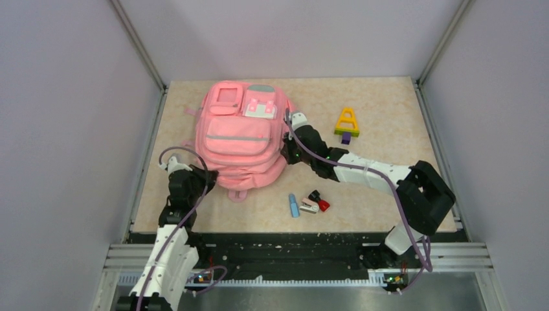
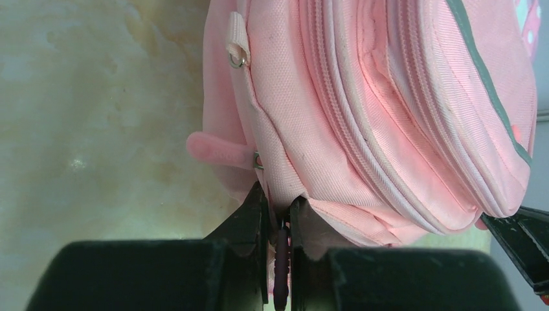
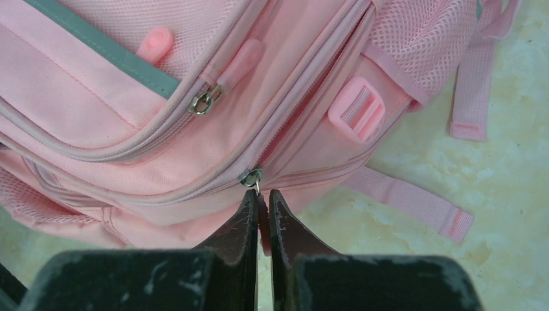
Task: Pack the student bag
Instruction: Zip the student bag at the center of the board.
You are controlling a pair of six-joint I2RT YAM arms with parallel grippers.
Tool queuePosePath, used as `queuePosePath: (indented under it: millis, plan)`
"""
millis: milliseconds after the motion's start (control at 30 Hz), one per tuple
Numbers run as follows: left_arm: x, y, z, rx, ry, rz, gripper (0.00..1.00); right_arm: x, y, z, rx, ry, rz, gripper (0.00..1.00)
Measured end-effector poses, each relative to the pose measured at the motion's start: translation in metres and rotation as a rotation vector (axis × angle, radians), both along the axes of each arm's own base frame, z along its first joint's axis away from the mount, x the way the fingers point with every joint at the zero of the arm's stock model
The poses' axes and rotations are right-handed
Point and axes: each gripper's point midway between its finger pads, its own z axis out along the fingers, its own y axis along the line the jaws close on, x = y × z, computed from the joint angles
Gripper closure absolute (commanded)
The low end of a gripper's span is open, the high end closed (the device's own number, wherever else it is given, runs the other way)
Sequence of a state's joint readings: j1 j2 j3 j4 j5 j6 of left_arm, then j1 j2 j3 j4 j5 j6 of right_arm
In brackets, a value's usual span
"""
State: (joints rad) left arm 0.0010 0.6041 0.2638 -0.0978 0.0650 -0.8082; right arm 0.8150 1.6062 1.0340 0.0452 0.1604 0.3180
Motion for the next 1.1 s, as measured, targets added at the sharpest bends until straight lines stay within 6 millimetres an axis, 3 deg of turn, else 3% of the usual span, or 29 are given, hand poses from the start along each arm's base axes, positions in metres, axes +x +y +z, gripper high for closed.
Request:
queuePosePath:
  millis: [167, 433, 633, 900, 933, 1100]
  plan:
    - [-0.005, 0.000, -0.002, -0.001, 0.031, -0.037, 1.00, 0.015, -0.005, -0.007, -0.019, -0.013, -0.013, 1.00]
    - [-0.007, 0.004, 0.003, -0.003, 0.035, -0.052, 1.00, 0.062, -0.012, 0.006, -0.039, -0.093, -0.004, 1.00]
    - [-0.008, 0.008, 0.002, -0.007, 0.037, -0.048, 1.00, 0.098, -0.014, 0.004, -0.064, -0.128, 0.037, 1.00]
    - [-0.008, 0.009, 0.004, -0.012, 0.033, -0.054, 1.00, 0.106, -0.011, 0.009, -0.097, -0.164, 0.160, 1.00]
    - [-0.008, 0.009, 0.004, -0.012, 0.032, -0.053, 1.00, 0.106, -0.011, 0.010, -0.100, -0.166, 0.180, 0.97]
    - [-0.009, 0.013, 0.005, 0.008, 0.045, -0.049, 1.00, 0.101, -0.014, 0.010, -0.109, -0.177, 0.250, 0.63]
